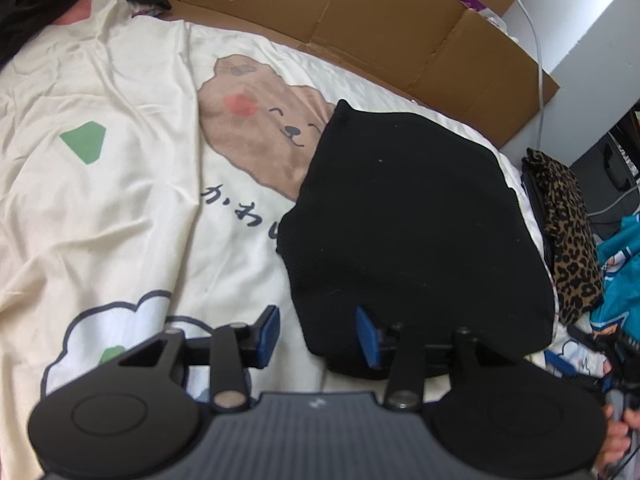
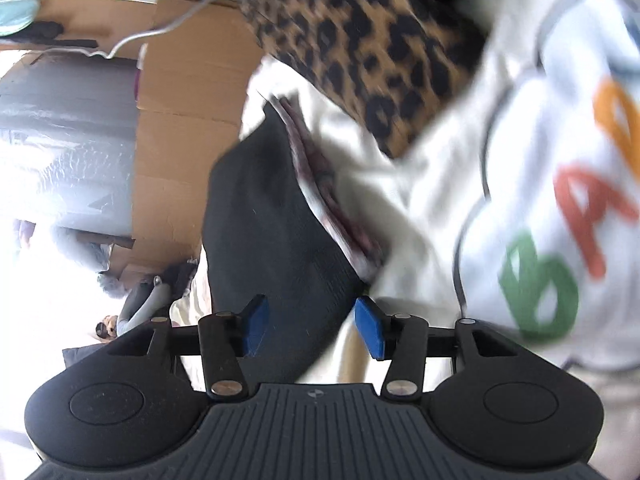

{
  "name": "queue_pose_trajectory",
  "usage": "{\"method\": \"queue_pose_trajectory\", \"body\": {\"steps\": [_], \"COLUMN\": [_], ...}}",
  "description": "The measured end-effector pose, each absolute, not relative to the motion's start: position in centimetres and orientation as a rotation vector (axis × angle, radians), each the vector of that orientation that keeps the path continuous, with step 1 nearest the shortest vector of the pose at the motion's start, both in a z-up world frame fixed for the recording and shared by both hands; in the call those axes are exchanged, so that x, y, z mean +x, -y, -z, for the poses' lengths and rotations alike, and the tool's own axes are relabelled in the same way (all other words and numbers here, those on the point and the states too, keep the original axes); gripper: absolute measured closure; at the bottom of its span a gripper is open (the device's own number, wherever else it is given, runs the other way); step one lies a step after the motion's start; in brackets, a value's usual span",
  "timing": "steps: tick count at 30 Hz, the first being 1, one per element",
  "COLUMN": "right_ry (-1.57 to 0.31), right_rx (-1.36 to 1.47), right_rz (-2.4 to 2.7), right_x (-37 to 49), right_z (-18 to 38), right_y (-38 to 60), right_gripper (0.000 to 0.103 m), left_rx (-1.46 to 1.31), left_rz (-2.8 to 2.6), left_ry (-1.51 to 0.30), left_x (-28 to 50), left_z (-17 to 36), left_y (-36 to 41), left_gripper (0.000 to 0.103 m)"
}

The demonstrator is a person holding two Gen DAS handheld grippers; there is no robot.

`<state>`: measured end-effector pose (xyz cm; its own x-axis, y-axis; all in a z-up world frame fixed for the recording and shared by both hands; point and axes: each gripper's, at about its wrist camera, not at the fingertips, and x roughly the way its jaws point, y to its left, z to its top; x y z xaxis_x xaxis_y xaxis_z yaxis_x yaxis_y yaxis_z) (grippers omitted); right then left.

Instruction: Fold clothes

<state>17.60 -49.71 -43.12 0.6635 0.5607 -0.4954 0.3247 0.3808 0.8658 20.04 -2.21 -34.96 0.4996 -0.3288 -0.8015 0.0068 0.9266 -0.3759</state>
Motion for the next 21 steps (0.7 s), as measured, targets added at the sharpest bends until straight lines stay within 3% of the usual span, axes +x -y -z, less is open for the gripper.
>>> {"method": "queue_pose_trajectory", "body": {"steps": [21], "right_ry": [-0.955], "right_rx": [1.22], "right_rz": [-0.204], "right_x": [19.2], "right_z": [43.2], "right_y": [45.7], "right_gripper": [0.05], "left_rx": [-0.358], "left_rz": [0.223], "left_ry": [-1.044], "left_x": [20.4], "left_z": [35.5], "left_y": [1.6], "left_gripper": [0.057]}}
